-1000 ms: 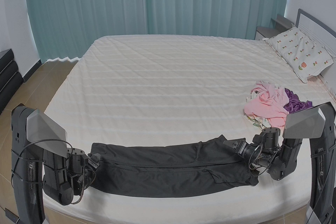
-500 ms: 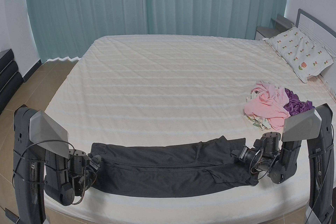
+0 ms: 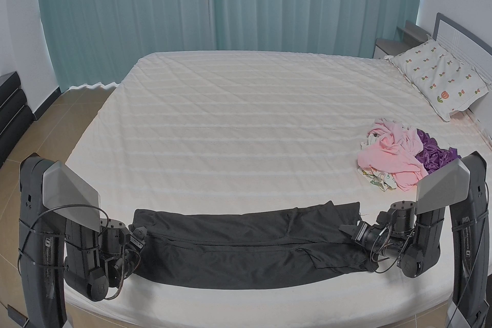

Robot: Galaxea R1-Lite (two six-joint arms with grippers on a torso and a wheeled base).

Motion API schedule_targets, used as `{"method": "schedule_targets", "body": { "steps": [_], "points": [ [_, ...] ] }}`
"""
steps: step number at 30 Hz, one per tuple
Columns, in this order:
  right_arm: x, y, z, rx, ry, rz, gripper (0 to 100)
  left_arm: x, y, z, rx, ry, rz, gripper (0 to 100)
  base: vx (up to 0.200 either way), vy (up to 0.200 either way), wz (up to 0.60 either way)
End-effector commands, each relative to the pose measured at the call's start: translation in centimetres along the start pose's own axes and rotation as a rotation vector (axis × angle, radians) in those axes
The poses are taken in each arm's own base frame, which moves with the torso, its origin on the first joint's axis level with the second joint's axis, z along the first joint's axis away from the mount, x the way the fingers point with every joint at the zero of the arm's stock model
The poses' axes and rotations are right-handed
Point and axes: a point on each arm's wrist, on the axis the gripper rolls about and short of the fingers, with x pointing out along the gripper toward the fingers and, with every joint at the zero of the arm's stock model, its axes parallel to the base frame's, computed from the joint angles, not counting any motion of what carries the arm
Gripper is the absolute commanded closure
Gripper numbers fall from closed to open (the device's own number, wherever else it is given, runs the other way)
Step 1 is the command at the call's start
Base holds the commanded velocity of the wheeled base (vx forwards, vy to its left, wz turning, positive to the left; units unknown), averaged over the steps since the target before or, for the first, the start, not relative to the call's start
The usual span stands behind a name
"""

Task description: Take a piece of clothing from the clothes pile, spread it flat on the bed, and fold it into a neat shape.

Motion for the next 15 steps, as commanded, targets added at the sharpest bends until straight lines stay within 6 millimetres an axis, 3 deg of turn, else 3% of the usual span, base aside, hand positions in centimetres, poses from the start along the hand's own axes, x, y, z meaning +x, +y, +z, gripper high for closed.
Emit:
{"method": "schedule_targets", "body": {
  "steps": [1, 8, 15],
  "points": [
    [-0.4, 0.0, 0.2, 0.001, -0.011, 0.001, 0, -0.5, -0.2, 0.5, -0.029, -0.021, -0.015, 0, 0.000, 0.000, 0.00],
    [-1.4, 0.1, 1.4, 0.019, -0.050, 0.001, 0, -2.7, -0.1, 2.1, -0.053, -0.042, -0.018, 0, 0.000, 0.000, 0.00],
    [-1.4, -0.1, 1.6, 0.024, -0.056, -0.003, 0, -4.0, 1.6, 2.4, 0.014, 0.119, -0.027, 0, 0.000, 0.000, 0.00]
  ]
}}
